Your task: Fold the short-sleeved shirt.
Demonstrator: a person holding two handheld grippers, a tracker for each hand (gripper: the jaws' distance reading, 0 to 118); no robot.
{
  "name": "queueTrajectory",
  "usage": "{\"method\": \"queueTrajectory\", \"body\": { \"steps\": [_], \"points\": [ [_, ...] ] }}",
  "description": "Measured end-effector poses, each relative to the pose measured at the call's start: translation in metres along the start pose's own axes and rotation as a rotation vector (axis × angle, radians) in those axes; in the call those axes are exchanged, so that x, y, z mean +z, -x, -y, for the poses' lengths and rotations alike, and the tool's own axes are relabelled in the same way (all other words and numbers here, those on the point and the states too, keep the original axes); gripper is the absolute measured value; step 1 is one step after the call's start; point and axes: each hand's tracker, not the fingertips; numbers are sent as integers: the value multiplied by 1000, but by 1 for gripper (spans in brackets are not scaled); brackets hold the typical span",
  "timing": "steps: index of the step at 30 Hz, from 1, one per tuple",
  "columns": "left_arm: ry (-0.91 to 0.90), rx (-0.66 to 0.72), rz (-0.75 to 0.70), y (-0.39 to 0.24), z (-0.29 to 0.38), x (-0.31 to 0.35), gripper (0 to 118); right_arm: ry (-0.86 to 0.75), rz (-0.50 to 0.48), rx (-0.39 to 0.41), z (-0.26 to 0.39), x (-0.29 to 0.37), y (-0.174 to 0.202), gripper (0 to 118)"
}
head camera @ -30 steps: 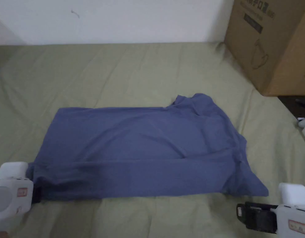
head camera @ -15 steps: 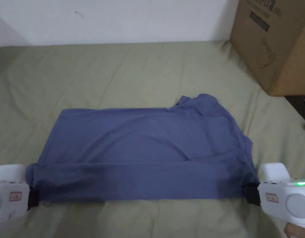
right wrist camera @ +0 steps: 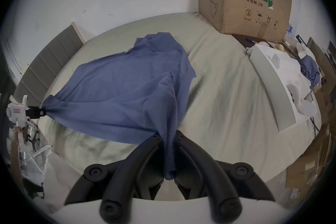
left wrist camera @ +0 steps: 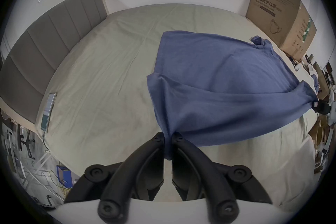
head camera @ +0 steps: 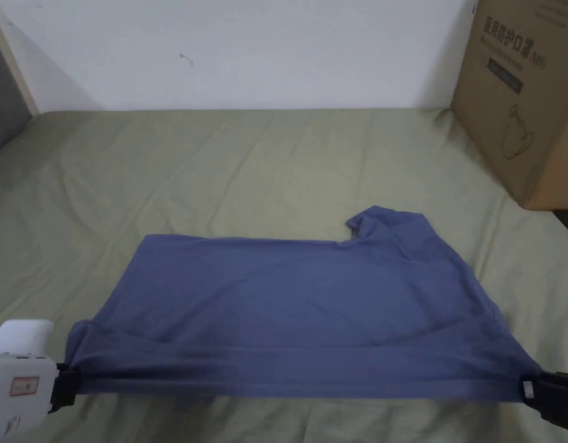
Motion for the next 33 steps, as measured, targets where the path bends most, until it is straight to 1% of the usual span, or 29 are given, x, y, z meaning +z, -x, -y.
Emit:
{"method": "queueTrajectory", "body": {
  "steps": [3,6,7,10,11,12,13,14,15,16,18,19,20,21,22,23,24,25,26,28,29,30,32,33],
  "points": [
    [4,-13,2,-3,26,12,4,39,-5,-4,20,10,-3,8],
    [51,-31,-1,-4,53,8,5,110,3,-13,50,7,-5,8],
    [75,-25,0,-4,61,4,5,139,-9,-19,59,5,-8,8],
    [91,1,8,-3,78,-1,5,159,-36,-84,76,0,-12,8],
    [82,39,4,-2,78,-3,9,159,-44,-100,78,-3,-13,8],
    [87,76,1,6,77,-13,24,161,-44,-94,76,-3,-12,11],
    [76,98,-4,9,76,-16,42,159,-37,-86,73,-2,-11,27],
    [53,129,-12,12,74,-15,62,154,-23,-82,70,-1,-10,61],
    [41,155,-7,15,72,-10,82,146,-7,-76,67,1,-9,107],
    [15,181,22,15,70,2,88,120,-22,-67,64,7,-9,118],
    [-34,215,50,18,65,19,89,28,-61,-65,52,23,-10,113],
    [-39,201,39,16,61,28,88,39,-68,-67,46,26,-10,113],
    [-71,183,38,20,57,32,86,47,-61,-69,39,29,-9,111],
    [-101,148,18,15,51,41,69,48,-57,-70,32,32,-8,101],
    [-141,109,-9,6,46,52,41,25,-70,-61,25,36,-6,86],
    [-176,67,-21,-2,40,59,11,-1,-84,-37,19,39,-4,61],
    [-200,60,-41,-11,30,66,3,-16,-73,-28,11,41,0,29],
    [-211,72,-38,-19,22,69,3,-35,-56,-16,3,39,6,11],
    [-224,55,8,-24,14,71,2,-44,-54,-12,-4,36,9,7],
    [-221,75,89,-36,-3,66,0,-64,-55,-23,-21,26,12,0],
    [-225,62,105,-44,-11,61,0,-59,-79,-27,-30,19,12,0],
    [-245,52,94,-52,-19,55,0,-59,-84,-53,-40,11,12,0],
    [-198,-16,66,-70,-38,41,0,-63,-98,-60,-61,-6,10,0],
    [-202,-15,51,-78,-46,35,0,-57,-91,-74,-72,-18,8,0]
  ]
}}
